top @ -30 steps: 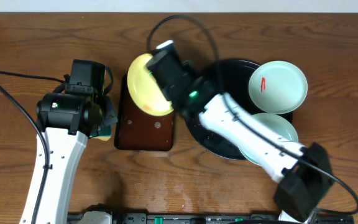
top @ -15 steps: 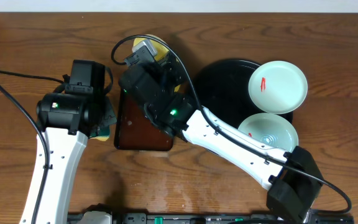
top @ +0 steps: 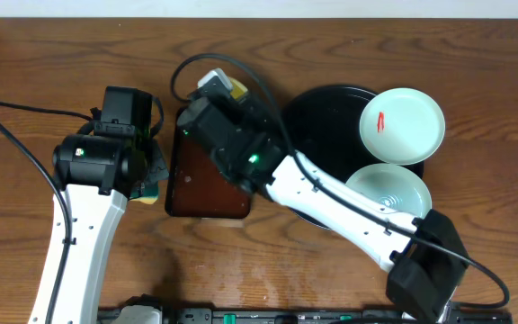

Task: Clean dirty plates on tray and stack at the side
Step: 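Lift the yellow plate with the right gripper and carry it right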

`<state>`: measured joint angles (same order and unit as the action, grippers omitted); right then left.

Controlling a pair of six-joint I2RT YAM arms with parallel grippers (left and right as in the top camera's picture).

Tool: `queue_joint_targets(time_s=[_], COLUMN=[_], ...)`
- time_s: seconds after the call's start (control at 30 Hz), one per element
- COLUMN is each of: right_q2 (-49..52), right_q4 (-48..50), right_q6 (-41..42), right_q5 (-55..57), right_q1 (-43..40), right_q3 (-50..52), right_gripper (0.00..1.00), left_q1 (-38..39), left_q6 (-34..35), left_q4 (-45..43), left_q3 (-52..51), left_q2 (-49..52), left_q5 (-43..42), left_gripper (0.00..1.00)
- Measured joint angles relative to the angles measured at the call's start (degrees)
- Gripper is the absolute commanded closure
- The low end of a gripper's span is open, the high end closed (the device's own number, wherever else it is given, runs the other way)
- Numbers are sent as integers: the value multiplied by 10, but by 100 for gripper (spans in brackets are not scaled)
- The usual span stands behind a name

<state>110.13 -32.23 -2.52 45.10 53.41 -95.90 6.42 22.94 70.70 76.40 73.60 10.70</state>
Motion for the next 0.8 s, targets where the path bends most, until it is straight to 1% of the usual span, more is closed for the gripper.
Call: queue_joint_targets(time_s=[0.1, 0.17, 0.27, 0.37, 0.47, 0.63, 0.8], right_q2=[0, -2, -16, -47, -82, -106, -102], right_q4=[-16, -24, -32, -61, -115, -207, -226], right_q6=[57, 90, 130, 158, 172, 176, 176], right_q5=[-86, -176, -303, -401, -453, -488, -500], right_q1=[-35, -75, -153, -247, -353, -532, -687], right_q3=[0, 0, 0, 0, 0, -2, -2], right_gripper=[99, 99, 99, 99, 99, 99, 99], left_q1=[0, 0, 0, 0, 0, 0, 0], left_q6=[0, 0, 0, 0, 0, 0, 1], left_q4=[0, 0, 0, 0, 0, -3, -6], left_q3=[0, 0, 0, 0, 0, 0, 0], left_q2=[0, 0, 0, 0, 0, 0, 0], left_q5=[0, 0, 0, 0, 0, 0, 0], left_gripper=[84, 84, 84, 84, 84, 83, 83])
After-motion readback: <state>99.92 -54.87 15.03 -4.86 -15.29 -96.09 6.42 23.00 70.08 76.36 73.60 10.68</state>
